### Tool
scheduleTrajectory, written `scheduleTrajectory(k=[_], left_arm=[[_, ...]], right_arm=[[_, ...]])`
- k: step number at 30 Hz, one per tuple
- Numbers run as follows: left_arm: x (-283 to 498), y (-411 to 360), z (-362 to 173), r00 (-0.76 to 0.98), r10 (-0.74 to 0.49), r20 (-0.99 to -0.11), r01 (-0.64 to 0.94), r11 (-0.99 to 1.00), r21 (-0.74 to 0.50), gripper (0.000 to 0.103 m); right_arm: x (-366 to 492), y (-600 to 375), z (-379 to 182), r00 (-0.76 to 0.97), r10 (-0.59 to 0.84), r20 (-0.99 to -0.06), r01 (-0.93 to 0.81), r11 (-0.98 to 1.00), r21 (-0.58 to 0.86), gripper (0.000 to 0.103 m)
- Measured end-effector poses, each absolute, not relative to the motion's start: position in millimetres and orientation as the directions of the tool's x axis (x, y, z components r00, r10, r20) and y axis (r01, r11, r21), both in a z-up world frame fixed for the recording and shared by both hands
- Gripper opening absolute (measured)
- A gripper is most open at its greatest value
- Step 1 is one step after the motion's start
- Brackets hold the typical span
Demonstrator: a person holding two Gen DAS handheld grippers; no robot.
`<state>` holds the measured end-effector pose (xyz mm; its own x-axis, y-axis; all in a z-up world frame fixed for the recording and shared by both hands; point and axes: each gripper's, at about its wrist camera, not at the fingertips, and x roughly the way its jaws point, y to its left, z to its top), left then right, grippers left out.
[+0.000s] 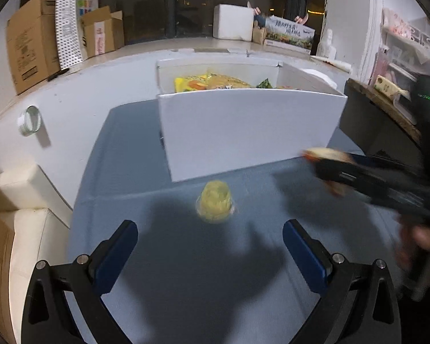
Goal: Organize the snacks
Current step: 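Grasp the corn cake bag with right gripper while left gripper grasps jelly cup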
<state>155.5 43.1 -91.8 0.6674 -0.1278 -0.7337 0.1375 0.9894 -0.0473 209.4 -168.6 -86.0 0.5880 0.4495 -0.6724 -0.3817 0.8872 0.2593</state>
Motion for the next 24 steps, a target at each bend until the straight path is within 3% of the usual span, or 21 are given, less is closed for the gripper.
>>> scheduleTrajectory(k=[12,14,17,18,24], left_arm=[[216.6,26.2,-128.9,0.594,-0.113,-0.797,0.114,0.992,-0.056,0.101],[219.3,26.8,-131.9,0.589,-0.104,-0.802,0.110,0.993,-0.048,0.094],[222.8,28.0,-139.7,0.561,-0.098,-0.822,0.115,0.993,-0.039,0.050],[222.8,29.1,-140.4,0.563,-0.104,-0.820,0.109,0.993,-0.051,0.042],[212.4,40.1,-134.8,0.582,-0.144,-0.800,0.104,0.989,-0.101,0.041]], right_arm=[[161.4,-237.8,-85.3,0.642,0.446,-0.624,-0.301,0.895,0.330,0.068],[161.3,-239.3,-89.8,0.644,0.441,-0.626,-0.287,0.897,0.337,0.068],[158.9,-245.4,-94.7,0.640,0.442,-0.629,-0.278,0.896,0.347,0.068],[158.6,-244.6,-95.7,0.638,0.441,-0.631,-0.277,0.896,0.346,0.068],[156.2,-238.2,-97.4,0.630,0.446,-0.635,-0.293,0.895,0.337,0.068]])
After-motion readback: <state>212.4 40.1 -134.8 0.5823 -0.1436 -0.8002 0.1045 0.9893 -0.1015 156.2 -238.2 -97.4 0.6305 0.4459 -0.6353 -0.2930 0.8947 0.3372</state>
